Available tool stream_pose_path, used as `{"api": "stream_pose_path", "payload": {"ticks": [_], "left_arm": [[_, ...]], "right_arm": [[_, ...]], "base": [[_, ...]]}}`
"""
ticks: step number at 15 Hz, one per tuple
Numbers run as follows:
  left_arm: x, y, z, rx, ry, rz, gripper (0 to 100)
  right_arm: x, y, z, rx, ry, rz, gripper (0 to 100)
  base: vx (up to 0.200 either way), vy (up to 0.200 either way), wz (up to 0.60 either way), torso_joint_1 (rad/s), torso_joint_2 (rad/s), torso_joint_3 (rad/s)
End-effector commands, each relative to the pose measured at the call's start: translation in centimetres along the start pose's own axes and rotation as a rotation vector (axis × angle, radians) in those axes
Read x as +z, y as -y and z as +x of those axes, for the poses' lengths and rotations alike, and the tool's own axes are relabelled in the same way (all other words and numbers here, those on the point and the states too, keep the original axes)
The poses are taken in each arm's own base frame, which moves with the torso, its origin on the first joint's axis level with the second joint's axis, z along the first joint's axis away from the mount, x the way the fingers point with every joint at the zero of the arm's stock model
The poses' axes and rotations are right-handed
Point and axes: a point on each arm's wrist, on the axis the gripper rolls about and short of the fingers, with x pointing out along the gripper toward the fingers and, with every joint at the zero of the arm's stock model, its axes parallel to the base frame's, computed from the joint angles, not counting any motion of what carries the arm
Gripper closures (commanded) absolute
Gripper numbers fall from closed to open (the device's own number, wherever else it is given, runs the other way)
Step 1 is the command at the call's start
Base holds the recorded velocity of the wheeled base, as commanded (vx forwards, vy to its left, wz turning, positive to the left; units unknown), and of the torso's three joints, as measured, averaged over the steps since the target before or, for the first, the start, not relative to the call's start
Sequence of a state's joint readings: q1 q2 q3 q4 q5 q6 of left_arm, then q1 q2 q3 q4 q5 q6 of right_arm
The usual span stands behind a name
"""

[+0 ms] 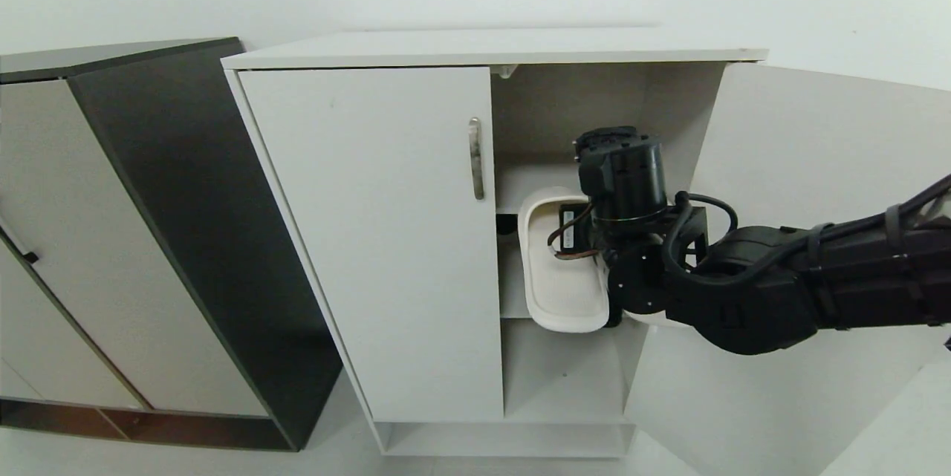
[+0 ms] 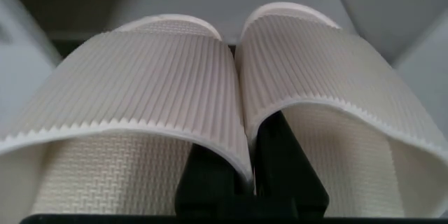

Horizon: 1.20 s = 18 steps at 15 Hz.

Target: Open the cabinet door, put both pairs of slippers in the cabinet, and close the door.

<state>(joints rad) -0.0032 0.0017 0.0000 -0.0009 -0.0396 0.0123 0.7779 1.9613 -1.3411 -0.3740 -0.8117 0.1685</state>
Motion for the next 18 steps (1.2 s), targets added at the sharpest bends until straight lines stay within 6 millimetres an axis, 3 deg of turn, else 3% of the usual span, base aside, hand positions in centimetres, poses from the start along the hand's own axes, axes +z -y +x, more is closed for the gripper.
{"api": "stream_pose_path", "payload": {"ticks": [1,8,13,18], "left_arm": [[0.0,0.0,0.0,0.000,0.001,0.000,100],[0.0,0.0,0.0,0.000,0.001,0.000,100],[0.0,0.0,0.0,-0.002,0.001,0.001,100],[0.0,0.0,0.0,0.000,0.001,-0.003,100]], "right_arm": [[0.0,0.1,0.2,-0.006,0.001,0.003,100],[0.0,0.0,0.5,0.017,-0.002,0.005,100],[-0.4,-0.4,1.2,0.031,-0.004,0.002,100],[-0.3,-0.7,4.5,0.014,0.010,-0.012,100]], "base": [[0.200,0.000,0.00,0.002,0.01,-0.007],[0.200,0.000,0.00,0.003,0.00,0.002],[0.000,0.000,0.00,0.000,0.00,0.000],[0.000,0.000,0.00,0.000,0.00,0.000]]}}
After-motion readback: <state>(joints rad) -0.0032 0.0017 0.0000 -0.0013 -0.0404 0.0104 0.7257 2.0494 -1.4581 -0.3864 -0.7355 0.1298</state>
